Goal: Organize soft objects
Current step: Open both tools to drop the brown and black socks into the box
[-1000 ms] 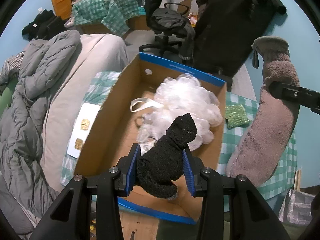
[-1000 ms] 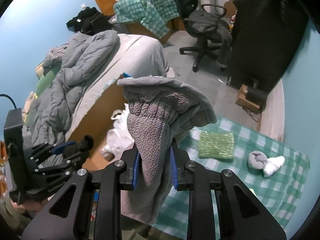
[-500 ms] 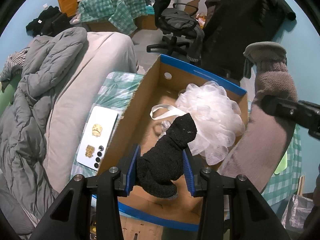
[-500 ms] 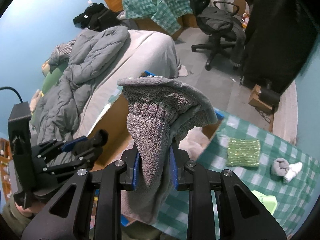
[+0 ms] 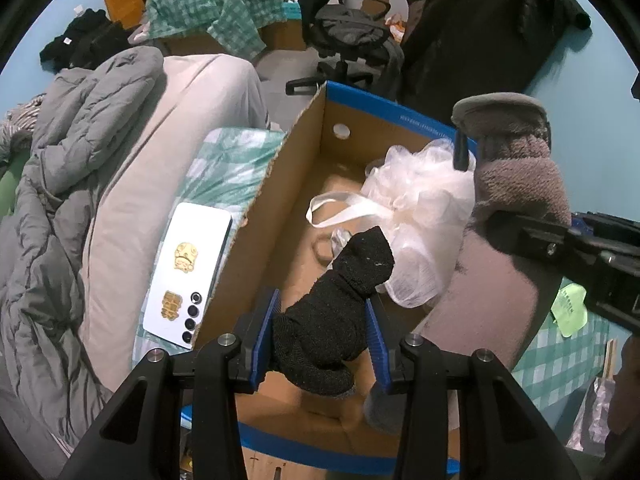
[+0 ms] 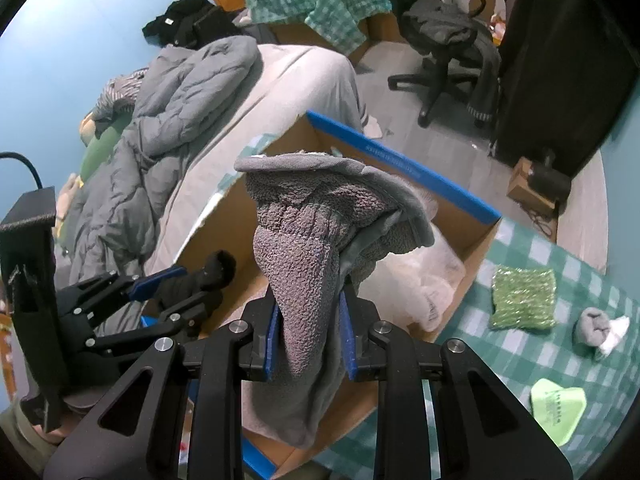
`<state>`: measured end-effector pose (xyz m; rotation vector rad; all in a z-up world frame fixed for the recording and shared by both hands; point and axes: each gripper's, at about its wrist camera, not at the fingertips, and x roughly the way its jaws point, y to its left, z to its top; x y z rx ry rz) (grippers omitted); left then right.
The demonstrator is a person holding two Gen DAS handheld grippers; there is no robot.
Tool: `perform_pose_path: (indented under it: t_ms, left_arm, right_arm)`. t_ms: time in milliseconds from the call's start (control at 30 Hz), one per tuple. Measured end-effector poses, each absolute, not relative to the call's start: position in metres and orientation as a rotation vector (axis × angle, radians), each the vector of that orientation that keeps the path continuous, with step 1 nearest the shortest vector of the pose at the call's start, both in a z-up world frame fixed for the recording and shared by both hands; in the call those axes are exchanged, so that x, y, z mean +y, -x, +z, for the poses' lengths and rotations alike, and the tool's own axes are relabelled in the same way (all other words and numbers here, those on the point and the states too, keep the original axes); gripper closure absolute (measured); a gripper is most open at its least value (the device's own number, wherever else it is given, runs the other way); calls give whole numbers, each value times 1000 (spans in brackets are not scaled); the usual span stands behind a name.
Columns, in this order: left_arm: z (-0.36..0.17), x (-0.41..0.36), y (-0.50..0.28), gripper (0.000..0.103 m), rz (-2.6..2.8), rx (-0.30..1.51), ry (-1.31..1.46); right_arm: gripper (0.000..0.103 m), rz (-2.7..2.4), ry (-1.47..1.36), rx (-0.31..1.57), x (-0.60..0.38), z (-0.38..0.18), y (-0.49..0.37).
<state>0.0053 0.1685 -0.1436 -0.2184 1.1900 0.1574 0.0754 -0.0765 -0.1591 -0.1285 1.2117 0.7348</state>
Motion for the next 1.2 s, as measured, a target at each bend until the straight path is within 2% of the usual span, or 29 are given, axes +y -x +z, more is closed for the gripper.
perform_pose_path:
  t_ms: [167, 267, 333, 400, 500, 733, 867, 1200]
  left_arm:
    - [-157, 168, -4, 57, 167, 1215, 212]
    - [-158, 167, -2, 45, 173, 1219, 192]
    - [-156, 165, -1, 38, 175, 1215, 180]
    - [-154, 164, 1, 34, 179, 1209, 169]
    - [-150, 161, 2, 25, 182, 1208, 158]
    - [-135, 154, 10, 25, 191, 1183, 170]
    - [-130, 151, 13, 25, 203, 1180, 181]
    - [-105, 134, 22, 25, 206, 1132, 213]
  right_arm:
    - [71, 747, 141, 1241, -72, -174, -68]
    - [53, 749, 153, 1253, -71, -177, -66]
    - [50, 746, 156, 1257, -72, -177, -63]
    - [40, 744, 157, 1267, -74, -178, -61]
    - [37, 727, 165, 1277, -78, -179, -59]
    - [35, 716, 155, 1263, -92, -172, -55]
    - [29, 704, 154, 1222, -98, -159, -58]
    - [27, 671, 160, 1157, -129, -129, -64]
